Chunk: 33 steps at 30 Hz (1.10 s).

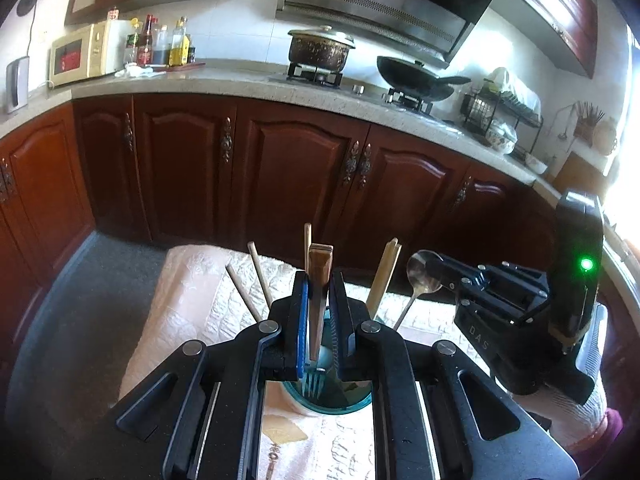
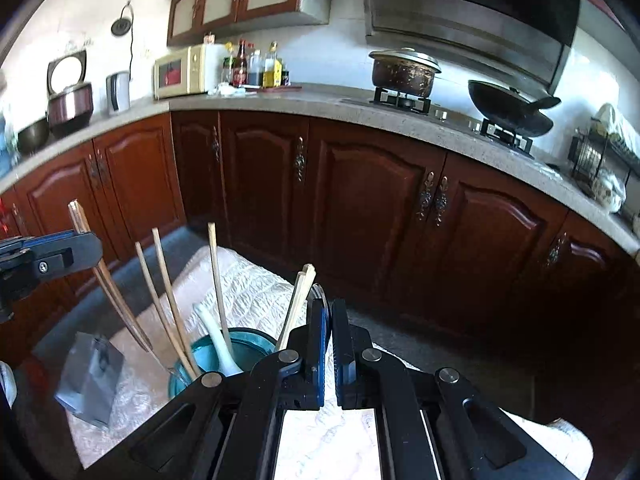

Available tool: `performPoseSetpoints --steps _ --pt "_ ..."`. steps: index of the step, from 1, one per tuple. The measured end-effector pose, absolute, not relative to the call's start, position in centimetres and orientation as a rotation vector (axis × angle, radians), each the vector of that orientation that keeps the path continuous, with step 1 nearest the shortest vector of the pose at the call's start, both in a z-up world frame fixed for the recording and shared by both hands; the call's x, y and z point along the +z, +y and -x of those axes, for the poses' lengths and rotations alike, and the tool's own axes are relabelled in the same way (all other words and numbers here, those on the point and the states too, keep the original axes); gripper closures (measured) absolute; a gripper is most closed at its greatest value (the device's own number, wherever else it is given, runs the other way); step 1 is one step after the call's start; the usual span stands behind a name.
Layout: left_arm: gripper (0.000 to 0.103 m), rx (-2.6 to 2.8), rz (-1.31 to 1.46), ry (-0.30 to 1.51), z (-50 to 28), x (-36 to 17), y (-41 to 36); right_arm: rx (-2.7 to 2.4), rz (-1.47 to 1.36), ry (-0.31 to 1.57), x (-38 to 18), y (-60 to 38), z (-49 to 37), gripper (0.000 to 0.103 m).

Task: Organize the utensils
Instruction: 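Lower the fork and spoon into the cup and open both tools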

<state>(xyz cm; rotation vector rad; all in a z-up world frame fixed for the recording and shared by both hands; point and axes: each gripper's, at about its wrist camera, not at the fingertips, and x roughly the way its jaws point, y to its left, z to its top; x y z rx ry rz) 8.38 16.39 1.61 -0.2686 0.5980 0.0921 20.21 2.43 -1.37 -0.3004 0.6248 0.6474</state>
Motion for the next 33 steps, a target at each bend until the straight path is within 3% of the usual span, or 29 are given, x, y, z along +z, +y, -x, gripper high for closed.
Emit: performPoseSetpoints --steps 17,23,26,28,33 --pt "0.094 0.092 0.271 0.684 -9.9 -2.5 15.5 0.71 0.41 0.727 -6.6 5.7 -20.1 0.1" --pt "0.094 0.077 0.285 0.697 -10.0 -2.5 15.5 0.777 0.291 0.812 -7.2 4.7 -21.1 0.098" --pt "0.088 0.075 0.291 0.691 -9.7 -2.2 15.5 0.799 0.234 0.822 -6.8 3.8 -21.1 0.088" --pt "0.075 0.066 0.306 0.692 -9.5 -2.0 15.5 0.804 0.193 0.831 -6.6 3.0 -21.2 0.085" --pt "0.069 0.071 0.321 0.678 -8.6 -1.4 15.8 0.792 0.136 0.839 -6.4 1.3 -21.0 0.082"
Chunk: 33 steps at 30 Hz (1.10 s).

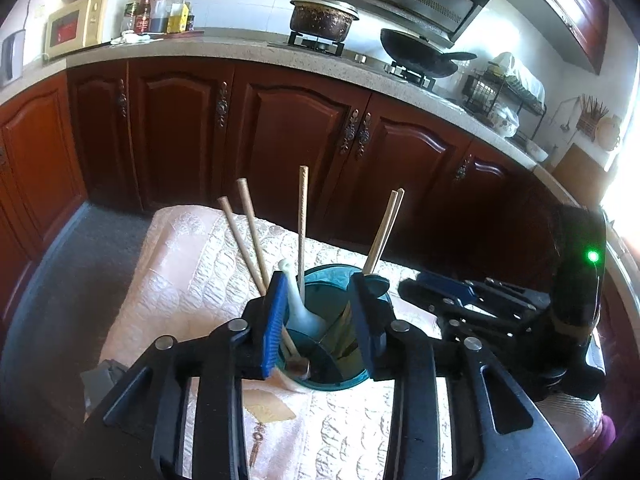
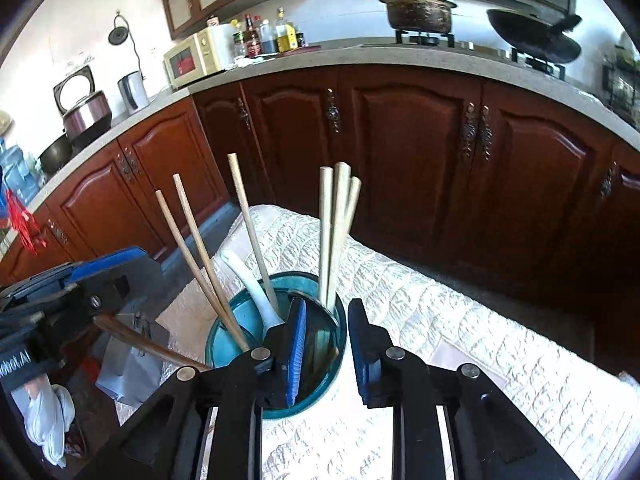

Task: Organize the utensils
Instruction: 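Lower the fork and spoon into the cup and open both tools, then withdraw both open tools away from the cup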

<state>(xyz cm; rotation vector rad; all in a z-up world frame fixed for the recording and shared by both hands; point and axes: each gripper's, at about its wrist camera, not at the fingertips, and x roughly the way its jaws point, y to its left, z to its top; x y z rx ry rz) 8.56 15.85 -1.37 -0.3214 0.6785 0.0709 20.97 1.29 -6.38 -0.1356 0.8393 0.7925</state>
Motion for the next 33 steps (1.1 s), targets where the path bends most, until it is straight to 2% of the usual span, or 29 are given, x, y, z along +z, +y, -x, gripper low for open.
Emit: performPoseSetpoints --steps 13,24,28,33 --pt "0.054 0.157 0.283 0.595 -3.4 0.4 16.2 0.754 0.063 0.805 -5.4 -1.4 -16.5 0.064" --pt "0.054 0.204 0.228 0.576 -0.8 -0.5 14.1 0.697 0.046 0.759 -4.1 -1.4 -12.9 0.061" --pt "0.054 0.22 0.233 0.582 -0.4 -0.7 13.8 0.668 0.04 0.747 -3.7 -2.1 -12.1 0.052" --pt "0.054 0.227 0.231 0.578 0.0 -0.6 13.6 0.635 0.041 0.733 -3.0 -2.8 -11.0 0.051"
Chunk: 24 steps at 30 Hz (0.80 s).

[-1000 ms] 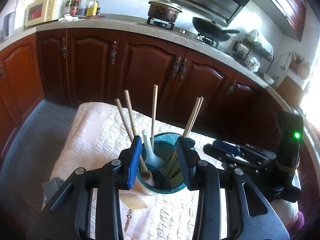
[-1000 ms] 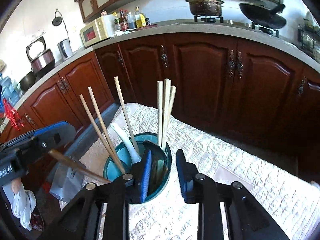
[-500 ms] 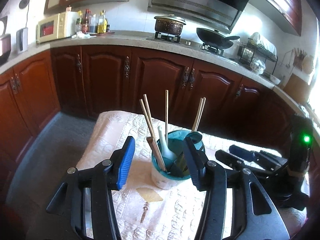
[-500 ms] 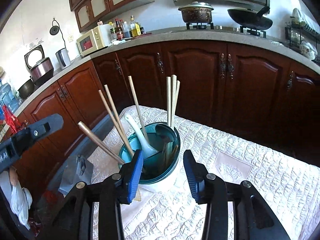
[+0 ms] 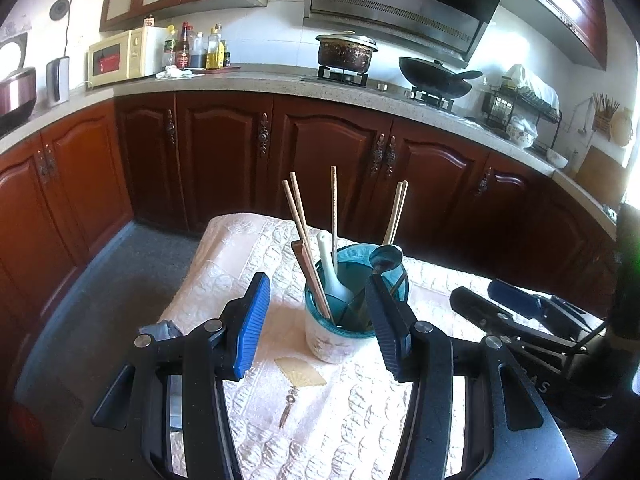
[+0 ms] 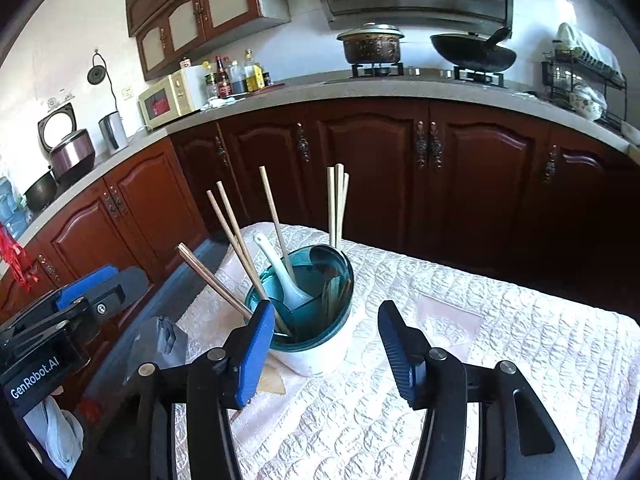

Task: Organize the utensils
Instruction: 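Withdraw both open tools away from the cup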

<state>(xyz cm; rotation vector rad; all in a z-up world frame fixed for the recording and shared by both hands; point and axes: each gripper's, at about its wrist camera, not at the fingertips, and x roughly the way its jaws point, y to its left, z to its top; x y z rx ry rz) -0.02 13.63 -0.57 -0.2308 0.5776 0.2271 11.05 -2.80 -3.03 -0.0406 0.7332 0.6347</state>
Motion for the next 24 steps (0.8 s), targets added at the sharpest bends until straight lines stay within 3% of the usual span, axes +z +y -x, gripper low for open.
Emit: performPoseSetpoints --steps 24 --pt "0.054 0.278 0.178 0.543 1.6 -0.1 12.5 0.618 0.075 0.687 -1.5 -2.9 -8.7 0.044"
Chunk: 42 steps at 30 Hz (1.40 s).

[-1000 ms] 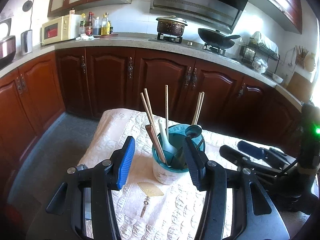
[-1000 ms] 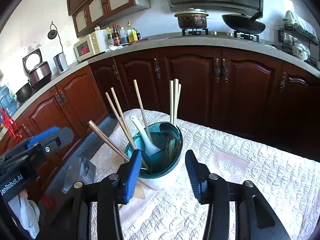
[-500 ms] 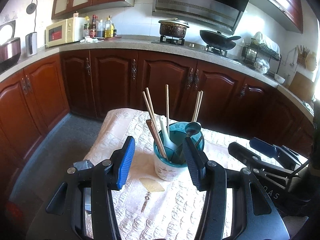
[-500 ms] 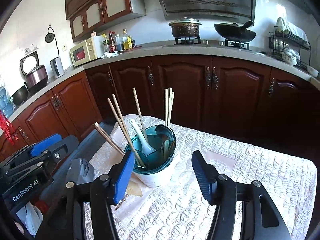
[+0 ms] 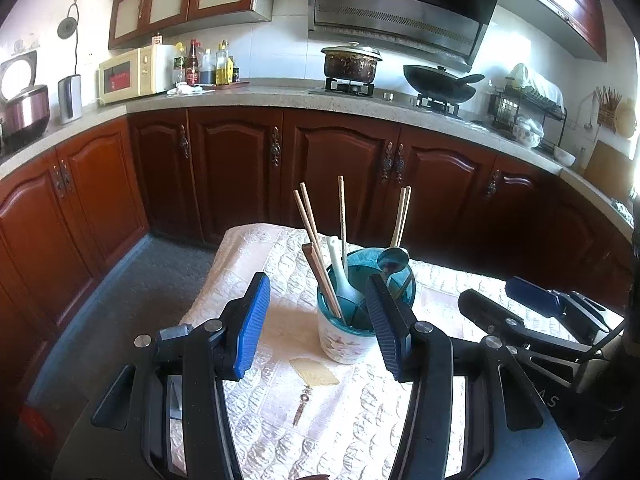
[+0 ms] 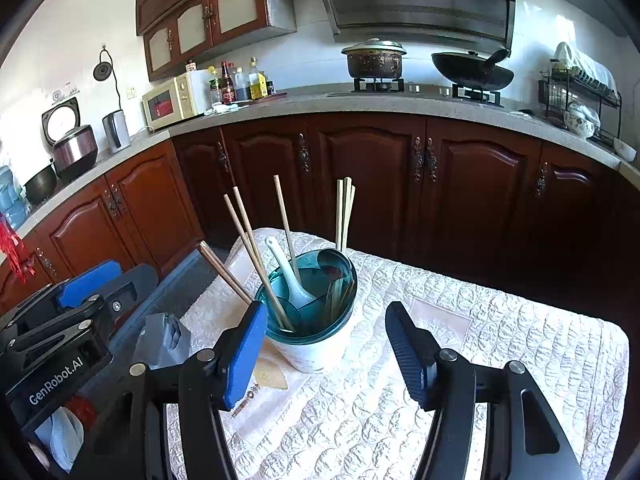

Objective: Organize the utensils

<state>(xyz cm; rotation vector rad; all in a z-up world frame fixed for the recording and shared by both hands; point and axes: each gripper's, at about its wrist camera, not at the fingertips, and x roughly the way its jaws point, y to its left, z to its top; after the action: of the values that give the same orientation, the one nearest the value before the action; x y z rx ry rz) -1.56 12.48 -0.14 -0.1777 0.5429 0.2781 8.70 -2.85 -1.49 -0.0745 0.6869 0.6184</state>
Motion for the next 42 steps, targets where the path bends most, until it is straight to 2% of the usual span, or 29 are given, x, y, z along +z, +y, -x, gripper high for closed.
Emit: performPoseSetpoints --steps 42 --pt "0.054 0.296 0.151 0.571 0.4 -1.5 12.2 0.597 0.118 0.743 -3.3 -2.1 -9.9 0.042"
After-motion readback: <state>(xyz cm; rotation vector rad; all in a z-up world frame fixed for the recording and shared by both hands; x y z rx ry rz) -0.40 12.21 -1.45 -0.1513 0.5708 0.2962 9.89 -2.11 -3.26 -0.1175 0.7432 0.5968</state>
